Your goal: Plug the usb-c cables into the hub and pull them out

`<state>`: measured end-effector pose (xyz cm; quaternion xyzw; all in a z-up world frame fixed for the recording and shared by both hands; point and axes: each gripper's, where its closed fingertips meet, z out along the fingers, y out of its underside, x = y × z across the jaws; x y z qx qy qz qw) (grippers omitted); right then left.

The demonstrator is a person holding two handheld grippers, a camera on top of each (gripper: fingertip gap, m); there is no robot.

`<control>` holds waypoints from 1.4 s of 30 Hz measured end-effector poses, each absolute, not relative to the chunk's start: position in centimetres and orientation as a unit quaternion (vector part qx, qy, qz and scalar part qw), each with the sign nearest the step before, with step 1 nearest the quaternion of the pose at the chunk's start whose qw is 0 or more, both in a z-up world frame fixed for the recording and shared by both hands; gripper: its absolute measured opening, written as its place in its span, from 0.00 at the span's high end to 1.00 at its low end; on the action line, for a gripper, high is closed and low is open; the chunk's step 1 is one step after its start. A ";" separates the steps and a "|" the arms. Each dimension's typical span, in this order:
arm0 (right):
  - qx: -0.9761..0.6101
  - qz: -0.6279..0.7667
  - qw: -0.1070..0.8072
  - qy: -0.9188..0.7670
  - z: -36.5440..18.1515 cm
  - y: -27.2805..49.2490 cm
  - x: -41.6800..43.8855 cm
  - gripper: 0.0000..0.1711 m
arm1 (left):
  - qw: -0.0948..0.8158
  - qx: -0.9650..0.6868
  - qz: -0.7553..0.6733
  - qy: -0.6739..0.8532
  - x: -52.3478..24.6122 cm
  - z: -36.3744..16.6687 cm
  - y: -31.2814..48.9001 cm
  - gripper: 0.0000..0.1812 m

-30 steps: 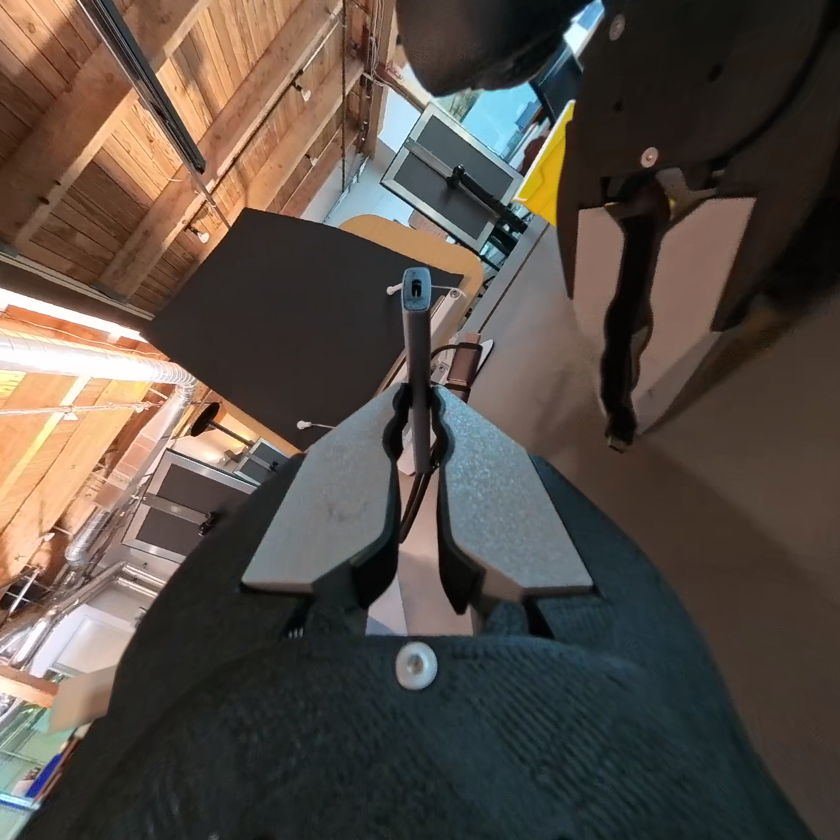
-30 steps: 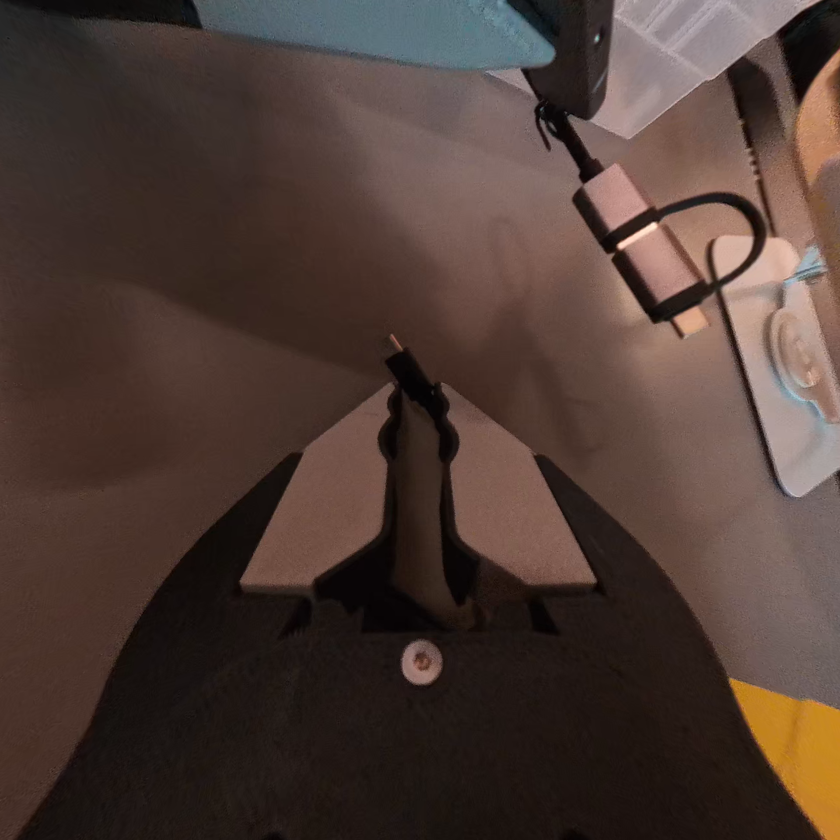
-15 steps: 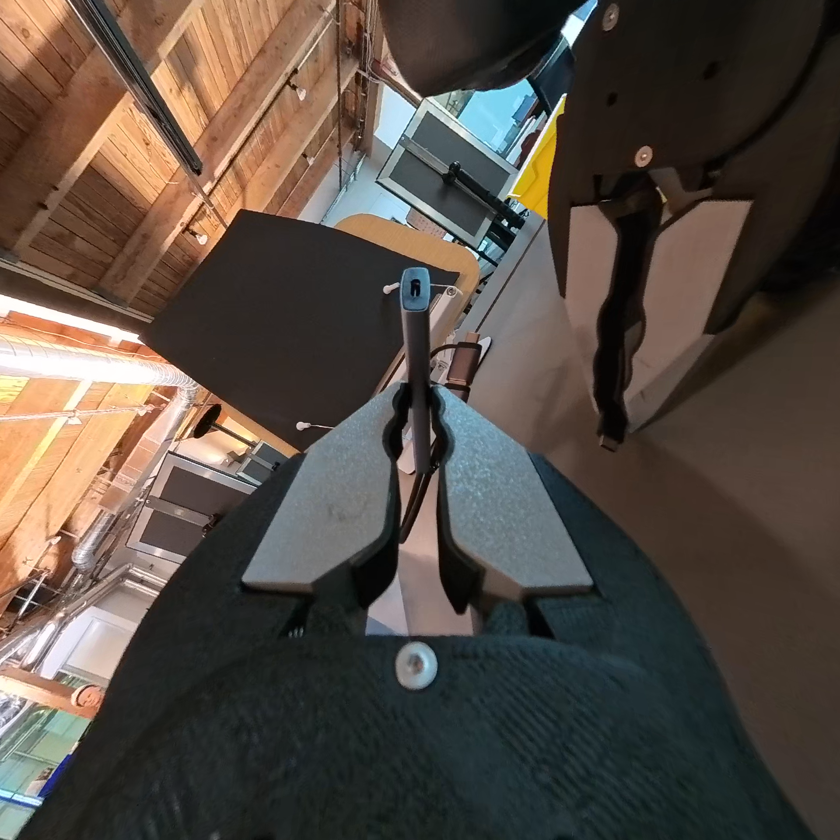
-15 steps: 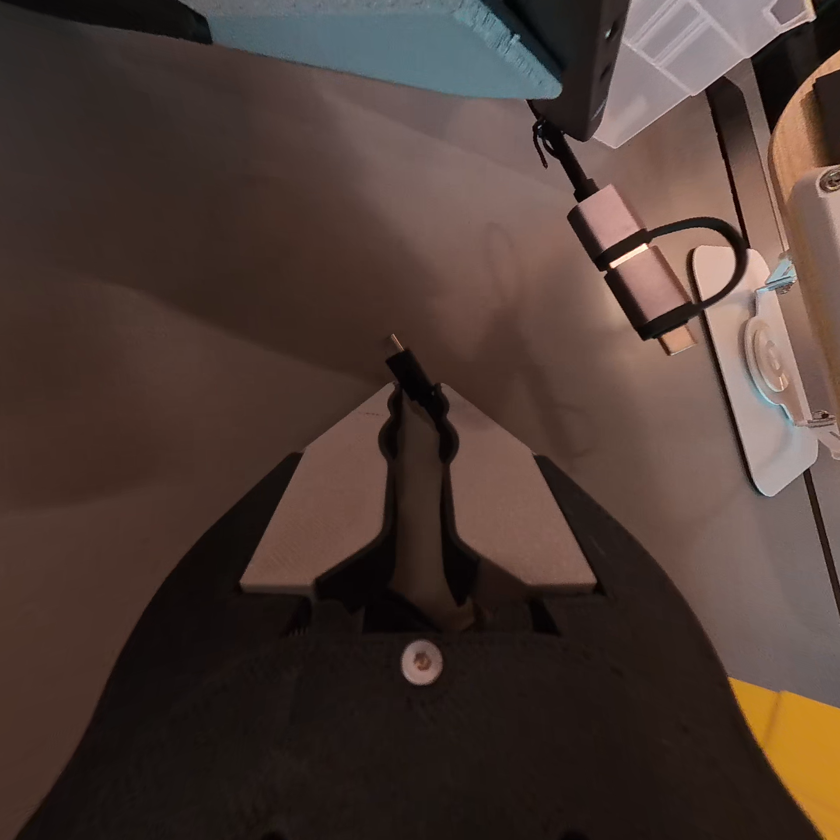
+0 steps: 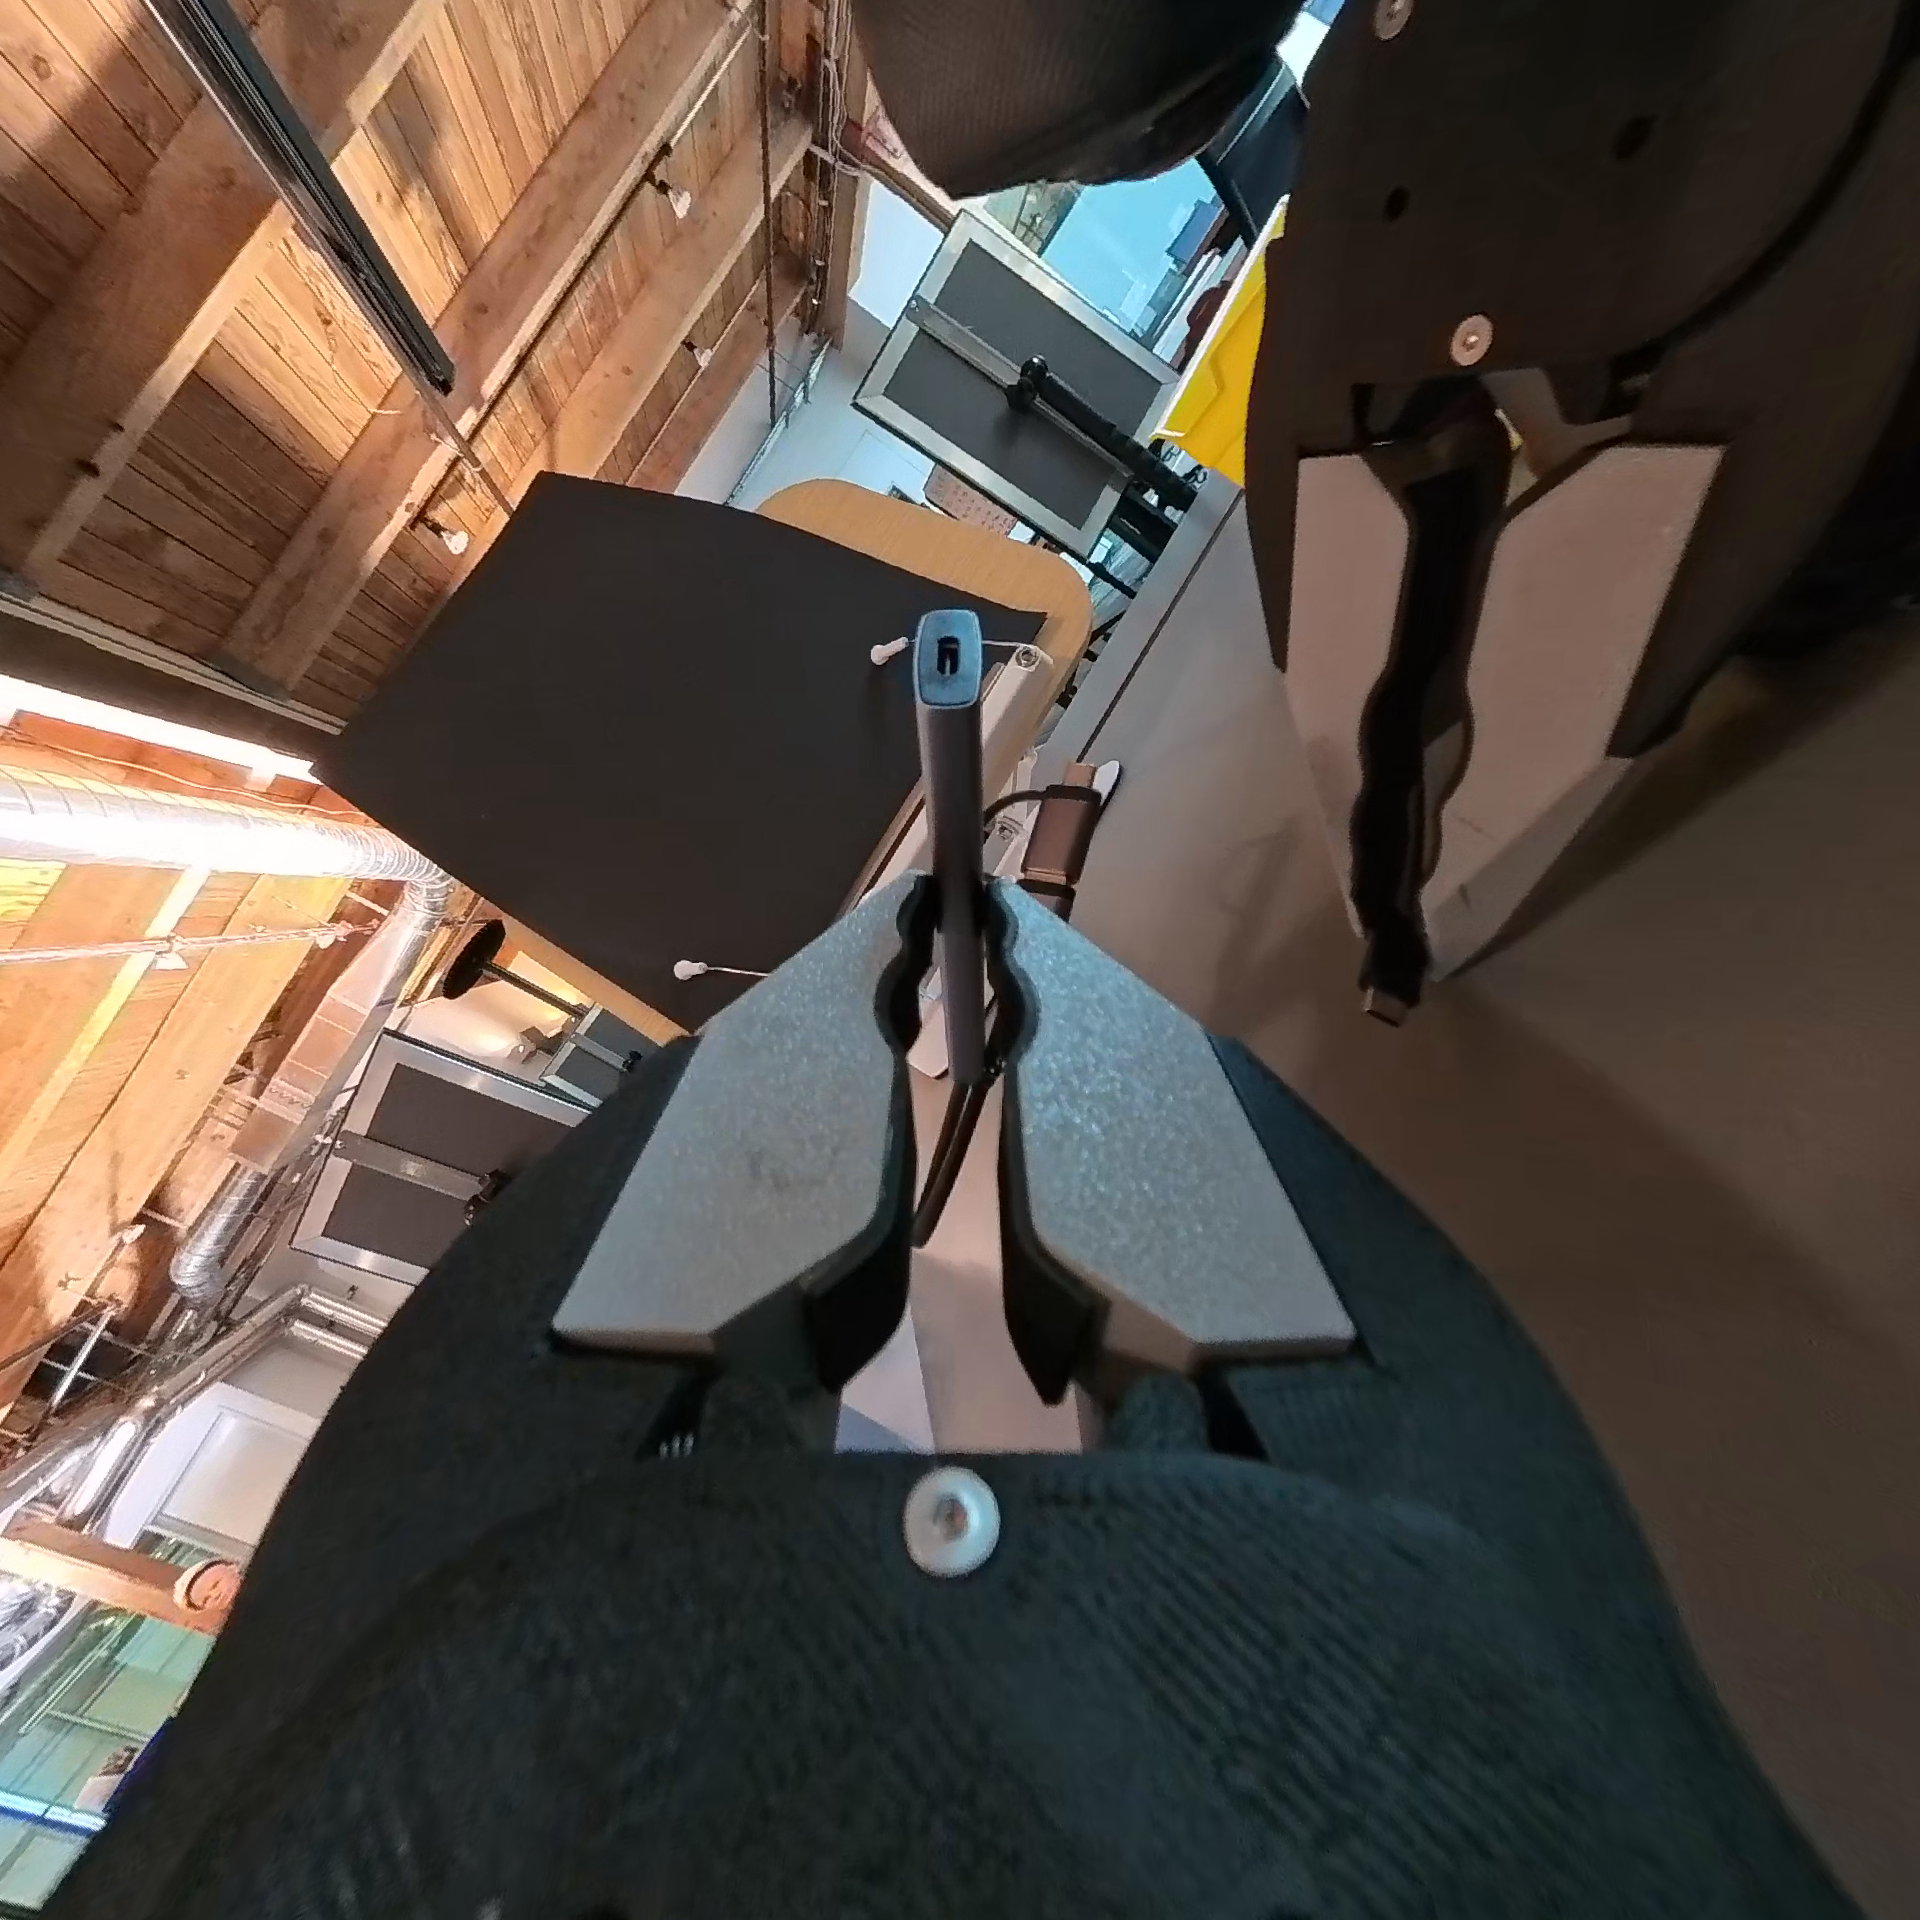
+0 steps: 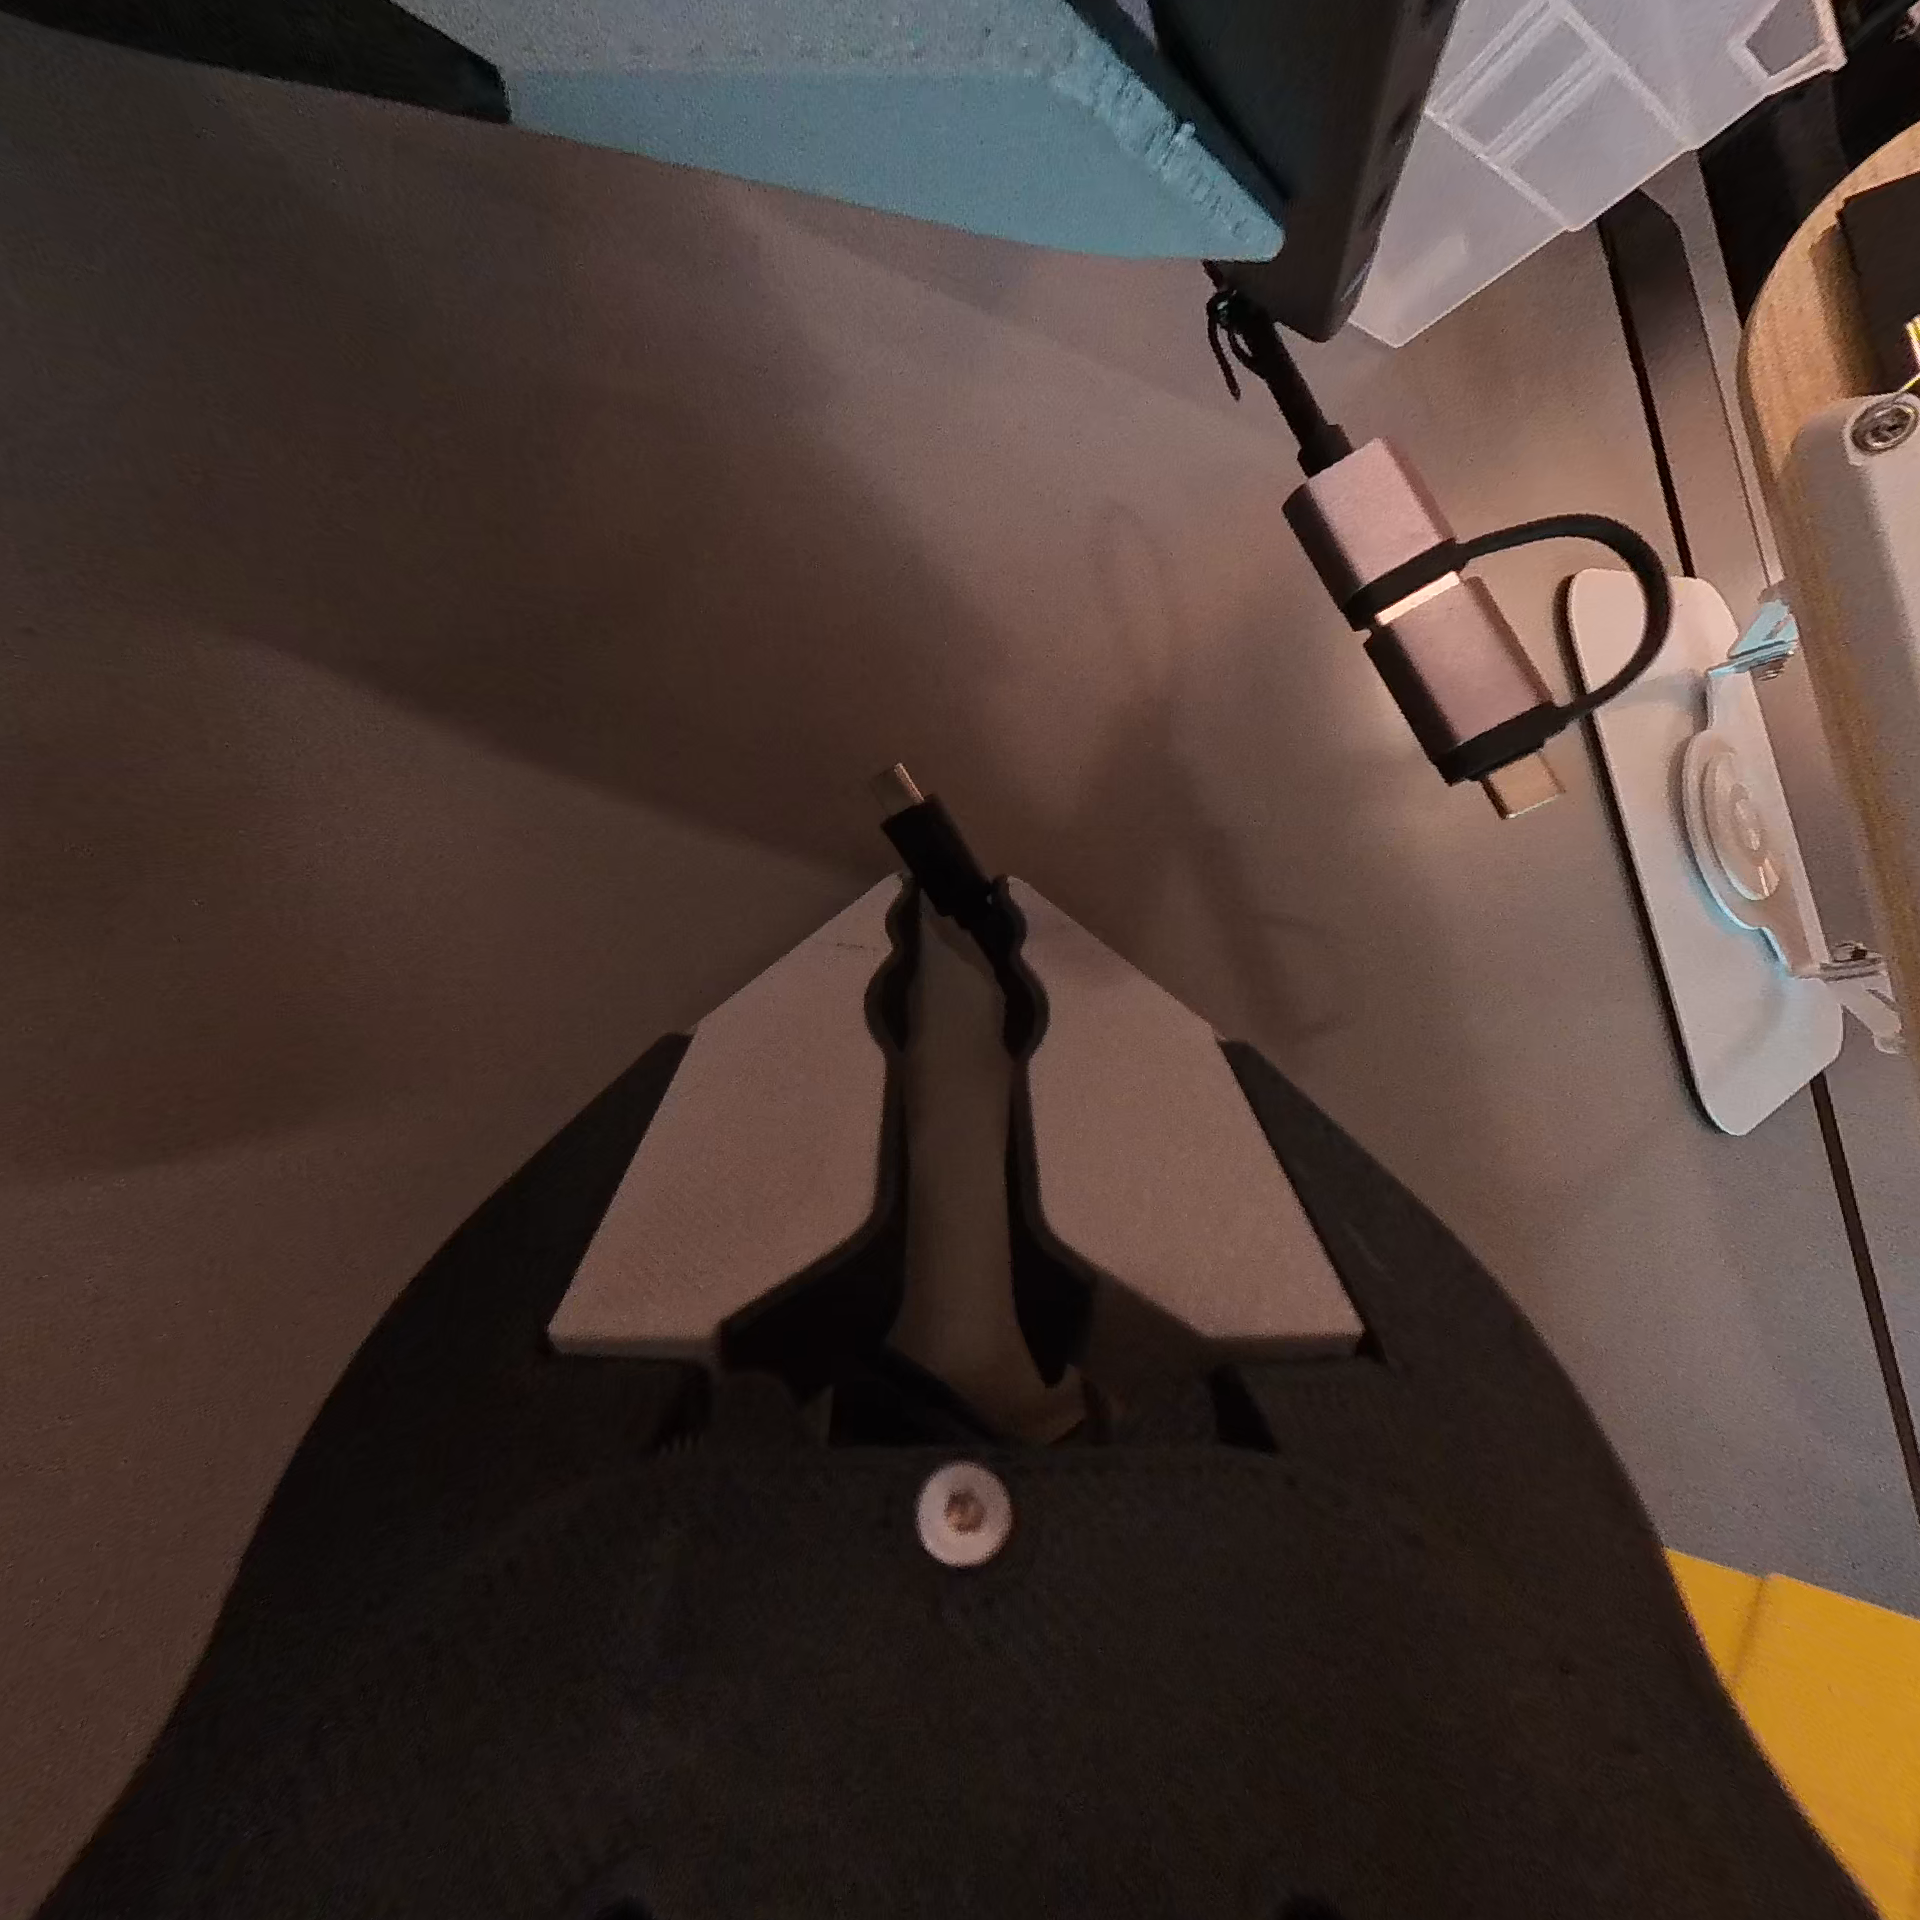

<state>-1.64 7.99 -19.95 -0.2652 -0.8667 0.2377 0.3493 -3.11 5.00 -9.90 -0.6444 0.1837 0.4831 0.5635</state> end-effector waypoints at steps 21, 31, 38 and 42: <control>-0.263 0.237 0.353 -0.866 -19.9 8.0 -1.6 0.94 | 0.558 -0.645 0.486 0.189 -3.0 -10.1 5.1 0.96; -0.261 0.236 0.355 -0.866 -19.9 8.0 -1.6 0.94 | 0.557 -0.646 0.486 0.192 -2.9 -10.2 5.1 0.96; -0.260 0.236 0.356 -0.866 -19.9 8.0 -1.6 0.93 | 0.556 -0.645 0.487 0.194 -2.9 -10.2 5.2 0.96; -0.260 0.235 0.357 -0.866 -19.9 8.0 -1.6 0.94 | 0.556 -0.645 0.487 0.194 -2.9 -10.2 5.2 0.96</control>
